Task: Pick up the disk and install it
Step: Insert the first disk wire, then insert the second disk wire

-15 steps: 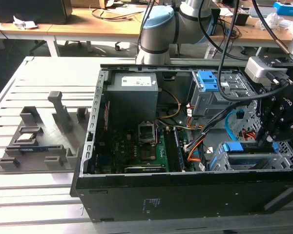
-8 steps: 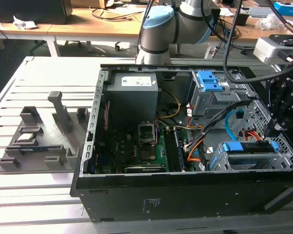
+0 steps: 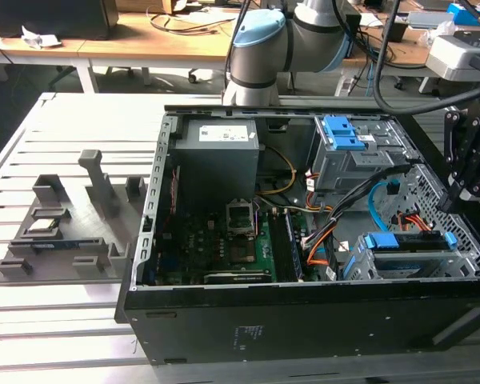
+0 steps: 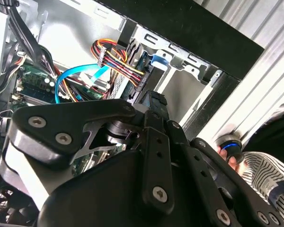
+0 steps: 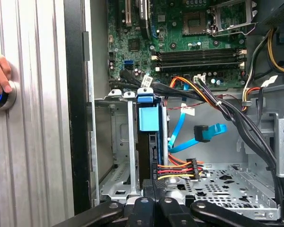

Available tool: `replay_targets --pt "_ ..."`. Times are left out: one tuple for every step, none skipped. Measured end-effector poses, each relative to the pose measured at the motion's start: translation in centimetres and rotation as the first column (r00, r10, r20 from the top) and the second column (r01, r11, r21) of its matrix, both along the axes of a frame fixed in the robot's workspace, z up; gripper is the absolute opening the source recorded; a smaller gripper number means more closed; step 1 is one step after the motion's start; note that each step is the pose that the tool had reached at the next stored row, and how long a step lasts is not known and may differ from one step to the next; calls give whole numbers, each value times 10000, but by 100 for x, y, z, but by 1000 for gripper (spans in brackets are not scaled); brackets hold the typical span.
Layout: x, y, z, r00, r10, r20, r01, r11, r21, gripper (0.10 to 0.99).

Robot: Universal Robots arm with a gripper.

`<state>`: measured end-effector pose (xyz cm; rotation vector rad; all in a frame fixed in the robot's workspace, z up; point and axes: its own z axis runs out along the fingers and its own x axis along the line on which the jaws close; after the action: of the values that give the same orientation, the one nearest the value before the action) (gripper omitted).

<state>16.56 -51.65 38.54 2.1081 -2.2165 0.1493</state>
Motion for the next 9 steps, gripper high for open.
replay_targets --pt "0 0 0 10000 0 0 0 10000 1 106" --pt "0 0 0 10000 0 0 0 10000 0 106" --pt "0 0 0 10000 0 0 0 10000 1 106" --pt "0 0 0 10000 0 0 0 10000 1 106" --pt "0 0 0 10000 0 0 0 10000 1 106" --pt "0 0 0 10000 0 0 0 10000 1 106" --pt "0 0 1 10000 0 0 0 10000 0 106" --pt "0 0 1 10000 0 0 0 10000 1 106" --pt "0 0 1 10000 0 0 0 10000 1 106"
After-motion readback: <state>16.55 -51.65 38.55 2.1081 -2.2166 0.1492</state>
